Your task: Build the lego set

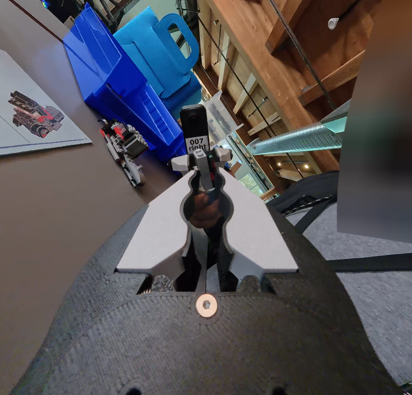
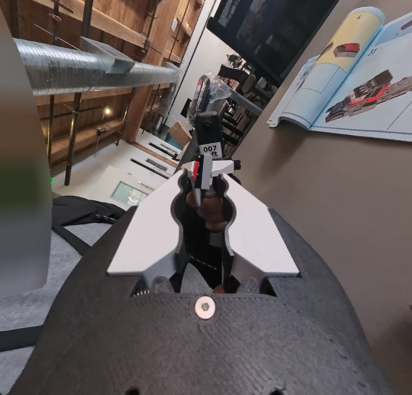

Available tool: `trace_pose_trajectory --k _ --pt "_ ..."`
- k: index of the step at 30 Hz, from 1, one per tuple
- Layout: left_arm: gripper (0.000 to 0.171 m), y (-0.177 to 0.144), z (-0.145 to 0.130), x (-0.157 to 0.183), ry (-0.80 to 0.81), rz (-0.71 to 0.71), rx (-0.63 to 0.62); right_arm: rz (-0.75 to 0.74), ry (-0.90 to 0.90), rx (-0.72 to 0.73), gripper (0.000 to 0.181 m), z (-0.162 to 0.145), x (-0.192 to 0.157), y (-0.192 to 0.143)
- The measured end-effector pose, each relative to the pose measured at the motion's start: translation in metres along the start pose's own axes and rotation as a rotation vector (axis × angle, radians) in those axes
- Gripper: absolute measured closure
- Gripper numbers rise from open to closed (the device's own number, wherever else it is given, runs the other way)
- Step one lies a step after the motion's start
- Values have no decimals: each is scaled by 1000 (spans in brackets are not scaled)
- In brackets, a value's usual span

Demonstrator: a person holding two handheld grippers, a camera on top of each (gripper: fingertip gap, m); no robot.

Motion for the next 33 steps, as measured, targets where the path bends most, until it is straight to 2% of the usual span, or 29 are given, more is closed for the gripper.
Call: trace_pose_trajectory --k 7,11,33 --pt "158 6 -3 2 46 32 -40 21 -21 -40 155 -6 -4 3" --pt "158 8 -4 3 62 26 -44 23 -26 -48 165 -8 -2 2" --pt "157 10 -6 4 73 -22 -68 29 -99 -65 164 -10 -7 -1"
Point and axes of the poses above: each gripper's, where its closed fingertips meet, y out along the fingers, z out of its top, x = y × z across the jaws, the point moved 10 cm from there along -y, back along the fingers, and after that the axes turned 13 degrees about -z, right-handed, at the moved point
